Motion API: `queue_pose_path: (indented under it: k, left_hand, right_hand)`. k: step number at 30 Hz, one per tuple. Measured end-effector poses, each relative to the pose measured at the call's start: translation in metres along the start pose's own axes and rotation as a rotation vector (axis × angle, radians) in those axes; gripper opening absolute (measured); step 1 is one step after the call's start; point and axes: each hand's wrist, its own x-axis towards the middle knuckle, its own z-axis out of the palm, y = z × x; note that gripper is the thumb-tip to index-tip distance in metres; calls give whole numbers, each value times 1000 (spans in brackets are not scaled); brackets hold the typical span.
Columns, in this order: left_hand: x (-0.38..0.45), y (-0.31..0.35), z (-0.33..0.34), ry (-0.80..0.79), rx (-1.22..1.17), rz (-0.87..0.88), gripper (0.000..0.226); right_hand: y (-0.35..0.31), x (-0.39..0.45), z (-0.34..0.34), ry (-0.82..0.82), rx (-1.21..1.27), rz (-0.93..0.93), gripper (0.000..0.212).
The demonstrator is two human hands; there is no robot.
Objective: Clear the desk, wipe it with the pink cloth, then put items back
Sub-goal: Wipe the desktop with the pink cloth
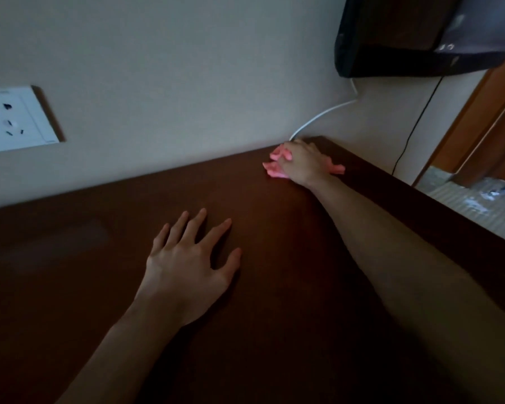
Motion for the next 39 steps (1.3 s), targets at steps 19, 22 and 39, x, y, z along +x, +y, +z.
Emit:
queue_pose_path:
  k: [19,22,39]
  left_hand:
    - [-65,68,-23,60,-1,97,55]
    - [-121,98,-17,52,-50,192,58]
    - [-160,95,12,-43,-29,149,63]
  right_hand:
    - [6,-409,-113,-191,103,-559,30]
    - [38,-386,-121,-140,40,-353,48]
    - [36,-367,-127,-34,-82,176,39]
